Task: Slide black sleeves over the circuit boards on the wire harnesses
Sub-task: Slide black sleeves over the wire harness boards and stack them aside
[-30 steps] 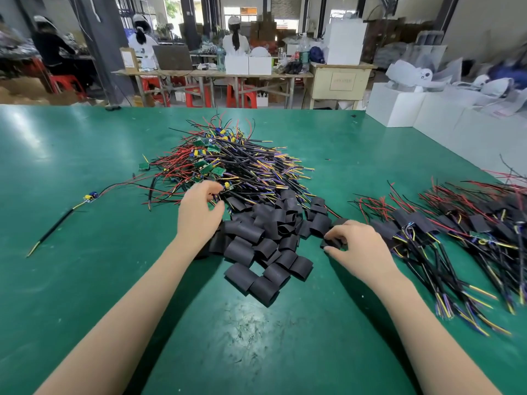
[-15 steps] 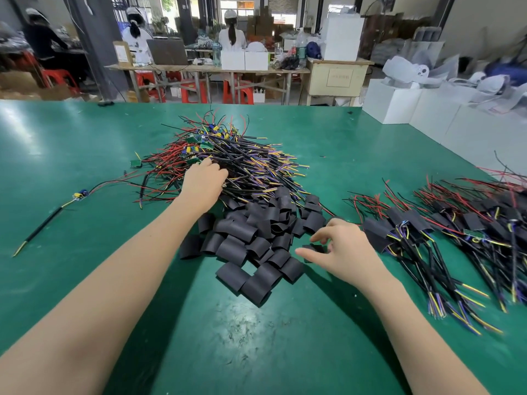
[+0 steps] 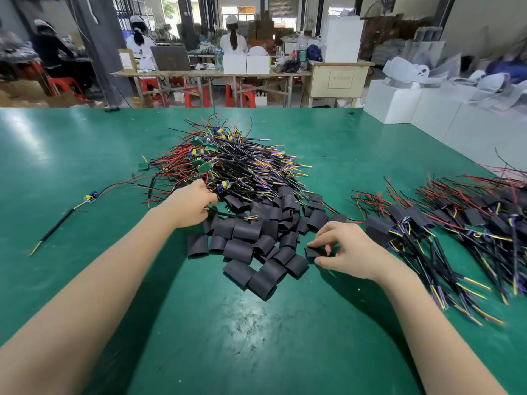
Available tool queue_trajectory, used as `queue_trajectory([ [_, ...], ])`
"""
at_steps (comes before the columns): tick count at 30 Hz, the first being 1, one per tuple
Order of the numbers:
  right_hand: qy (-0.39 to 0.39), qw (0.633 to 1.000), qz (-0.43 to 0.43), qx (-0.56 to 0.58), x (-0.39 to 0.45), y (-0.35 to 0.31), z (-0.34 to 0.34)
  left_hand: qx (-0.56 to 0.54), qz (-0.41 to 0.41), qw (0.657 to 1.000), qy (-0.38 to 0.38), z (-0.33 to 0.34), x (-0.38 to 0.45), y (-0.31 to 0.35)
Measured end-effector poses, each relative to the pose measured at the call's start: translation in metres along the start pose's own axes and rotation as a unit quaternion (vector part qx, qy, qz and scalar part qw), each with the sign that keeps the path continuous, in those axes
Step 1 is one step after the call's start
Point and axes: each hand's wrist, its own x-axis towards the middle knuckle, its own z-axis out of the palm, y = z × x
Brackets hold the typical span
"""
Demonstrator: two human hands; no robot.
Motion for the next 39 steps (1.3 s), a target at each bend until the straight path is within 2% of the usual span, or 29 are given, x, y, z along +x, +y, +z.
queue_trajectory([
  [3,0.029,1.0,0.006,-0.006,0.001,-0.002,-0.001,-0.021,-0.009,0.999,0.027,0.001,-0.012,-0.008],
  [5,0.046,0.999,0.01,-0.026,0.001,-0.003,0.0,-0.108,-0.026,0.984,0.137,0.0,-0.02,-0.01],
  [7,0.06,0.997,0.015,-0.039,0.002,-0.004,0.001,-0.2,-0.057,0.934,0.291,-0.008,-0.027,-0.01],
  [9,0.079,0.996,0.022,-0.031,0.002,-0.004,0.003,-0.221,-0.105,0.876,0.415,-0.024,-0.031,-0.012],
  [11,0.081,0.996,0.025,-0.017,0.002,-0.003,0.005,-0.196,-0.123,0.839,0.493,-0.046,-0.038,-0.013],
  [13,0.057,0.998,0.019,-0.009,0.001,-0.002,0.006,-0.161,-0.105,0.825,0.531,-0.068,-0.046,-0.01],
  [16,0.035,0.999,0.011,0.0,-0.001,0.001,0.005,-0.158,-0.052,0.858,0.486,-0.088,-0.063,0.003],
  [18,0.035,0.999,0.007,0.005,-0.001,0.004,0.002,-0.246,-0.015,0.876,0.415,-0.087,-0.074,0.02],
  [21,0.044,0.999,0.012,0.028,-0.001,0.005,0.0,-0.429,-0.007,0.845,0.319,-0.072,-0.083,0.043],
  [25,0.044,0.998,0.012,0.043,-0.001,0.006,-0.001,-0.487,-0.008,0.843,0.229,-0.037,-0.077,0.065],
  [30,0.045,0.999,0.007,0.016,0.001,0.003,-0.001,-0.568,-0.032,0.795,0.209,-0.006,-0.076,0.071],
  [35,0.153,0.987,0.001,0.043,0.002,-0.001,-0.003,-0.635,-0.057,0.743,0.204,0.004,-0.076,0.067],
  [39,0.19,0.977,-0.034,0.09,0.002,-0.009,-0.002,-0.693,-0.062,0.69,0.199,0.003,-0.076,0.069],
])
